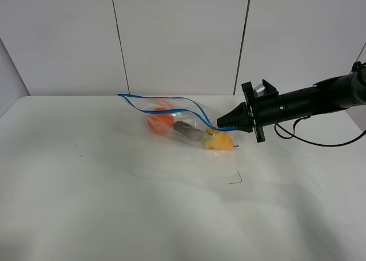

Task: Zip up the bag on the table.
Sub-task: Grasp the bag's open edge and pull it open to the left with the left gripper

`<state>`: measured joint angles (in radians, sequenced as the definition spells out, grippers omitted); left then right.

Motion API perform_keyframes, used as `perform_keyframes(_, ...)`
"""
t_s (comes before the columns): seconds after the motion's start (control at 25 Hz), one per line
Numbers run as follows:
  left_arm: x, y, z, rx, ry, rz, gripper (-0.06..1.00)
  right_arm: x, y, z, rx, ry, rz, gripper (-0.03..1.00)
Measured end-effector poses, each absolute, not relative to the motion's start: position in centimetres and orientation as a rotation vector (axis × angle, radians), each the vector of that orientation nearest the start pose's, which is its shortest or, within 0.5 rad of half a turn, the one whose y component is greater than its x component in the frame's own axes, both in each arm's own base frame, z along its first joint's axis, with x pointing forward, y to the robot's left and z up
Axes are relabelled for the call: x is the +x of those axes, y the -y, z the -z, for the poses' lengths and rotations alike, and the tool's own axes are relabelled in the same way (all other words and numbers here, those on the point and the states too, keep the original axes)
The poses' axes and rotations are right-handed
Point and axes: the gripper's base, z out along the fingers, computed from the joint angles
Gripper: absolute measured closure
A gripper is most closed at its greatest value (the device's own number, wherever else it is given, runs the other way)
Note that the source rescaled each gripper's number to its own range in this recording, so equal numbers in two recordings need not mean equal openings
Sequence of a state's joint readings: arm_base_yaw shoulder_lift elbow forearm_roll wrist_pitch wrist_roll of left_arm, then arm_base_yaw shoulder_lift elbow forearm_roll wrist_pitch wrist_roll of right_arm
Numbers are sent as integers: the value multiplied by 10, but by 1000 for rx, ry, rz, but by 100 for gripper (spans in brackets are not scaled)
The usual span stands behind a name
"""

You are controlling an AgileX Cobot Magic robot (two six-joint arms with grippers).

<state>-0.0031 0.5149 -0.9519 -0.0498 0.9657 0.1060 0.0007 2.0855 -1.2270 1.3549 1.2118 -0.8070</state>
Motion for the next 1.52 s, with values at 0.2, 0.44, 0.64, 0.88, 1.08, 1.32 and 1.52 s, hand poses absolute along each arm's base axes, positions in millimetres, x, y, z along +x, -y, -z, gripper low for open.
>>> perform_keyframes(0.2, 142, 4, -422, 417, -2114, -165, -5, 378, -84, -155, 27, -2520, -1662, 97)
perform_keyframes(0.44, 218, 11, -403, 916, -2054, -303, -1, 378, -84, -156, 29, -2519, -1664, 97)
perform_keyframes(0.64, 254, 40, -390, 1041, -1901, -156, 0, 378, -84, -156, 29, -2519, -1664, 97)
perform_keyframes(0.88, 281, 110, -363, 1182, -1780, -23, 0, 378, -84, -156, 30, -2518, -1664, 97)
perform_keyframes(1.08, 288, 181, -332, 1242, -1711, 90, 1, 378, -84, -156, 33, -2515, -1667, 97)
perform_keyframes(1.32, 283, 244, -289, 1375, -1648, 121, 2, 379, -84, -157, 45, -2505, -1674, 97)
perform_keyframes(1.52, 278, 280, -261, 1460, -1535, 74, 2, 380, -84, -157, 93, -2501, -1694, 97)
